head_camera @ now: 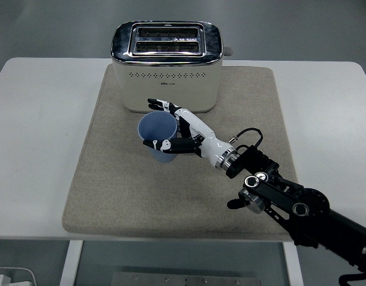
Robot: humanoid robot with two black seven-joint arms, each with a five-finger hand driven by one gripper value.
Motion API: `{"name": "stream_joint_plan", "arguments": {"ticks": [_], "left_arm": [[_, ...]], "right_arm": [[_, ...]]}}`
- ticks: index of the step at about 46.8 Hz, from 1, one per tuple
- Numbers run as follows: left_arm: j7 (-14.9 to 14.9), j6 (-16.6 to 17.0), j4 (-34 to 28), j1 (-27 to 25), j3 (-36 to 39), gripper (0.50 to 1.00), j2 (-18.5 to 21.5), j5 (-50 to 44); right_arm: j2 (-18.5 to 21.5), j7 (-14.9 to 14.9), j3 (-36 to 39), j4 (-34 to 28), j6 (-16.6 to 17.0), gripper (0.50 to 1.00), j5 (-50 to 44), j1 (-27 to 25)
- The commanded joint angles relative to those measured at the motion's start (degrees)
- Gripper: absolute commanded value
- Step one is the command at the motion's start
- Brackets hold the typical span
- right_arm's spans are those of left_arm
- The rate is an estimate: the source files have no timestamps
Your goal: Put the water cup in front of the bread machine
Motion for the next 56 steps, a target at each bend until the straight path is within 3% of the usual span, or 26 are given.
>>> {"name": "stream_joint_plan", "arguments": {"ticks": [1, 56], "left_arm": [[0.0, 0.0, 0.03, 0.0, 0.0, 1.0, 0.0, 0.0], [0.0, 0.0, 0.03, 0.0, 0.0, 1.0, 0.0, 0.0]], "right_arm": [[-0.89, 0.0, 0.09, -0.01, 0.1, 0.924, 0.1, 0.19], [-4.5, -0.09, 1.93, 3.77, -0.34, 0.924, 0.37, 0.02]]}}
